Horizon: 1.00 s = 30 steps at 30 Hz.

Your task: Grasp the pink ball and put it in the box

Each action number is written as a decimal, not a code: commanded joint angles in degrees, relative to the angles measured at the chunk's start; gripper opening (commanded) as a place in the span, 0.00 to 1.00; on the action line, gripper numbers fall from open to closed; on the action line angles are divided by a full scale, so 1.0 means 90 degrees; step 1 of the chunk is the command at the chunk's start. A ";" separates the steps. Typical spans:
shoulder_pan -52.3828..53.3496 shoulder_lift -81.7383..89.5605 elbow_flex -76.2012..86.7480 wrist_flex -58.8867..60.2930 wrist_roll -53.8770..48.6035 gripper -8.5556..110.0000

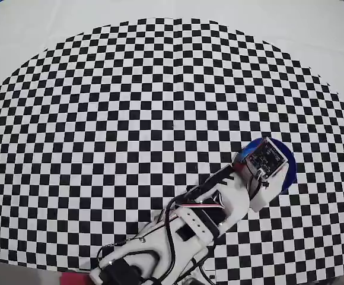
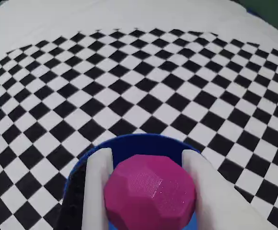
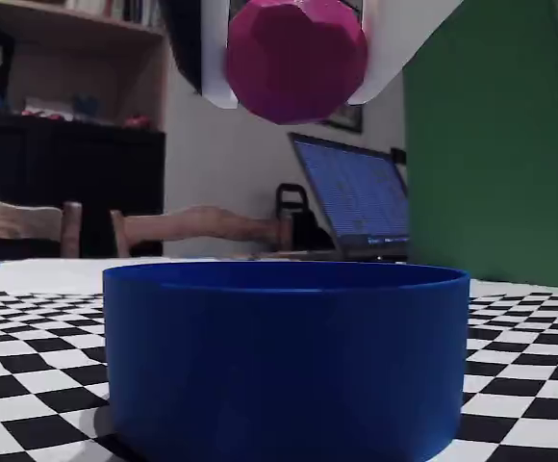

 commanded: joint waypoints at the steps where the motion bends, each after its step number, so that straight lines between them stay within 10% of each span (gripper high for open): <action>1: 0.0078 -0.0068 -0.0020 -0.0078 -0.0029 0.07; 30: 0.0049 -0.1484 -0.0830 -0.0332 -0.0039 0.07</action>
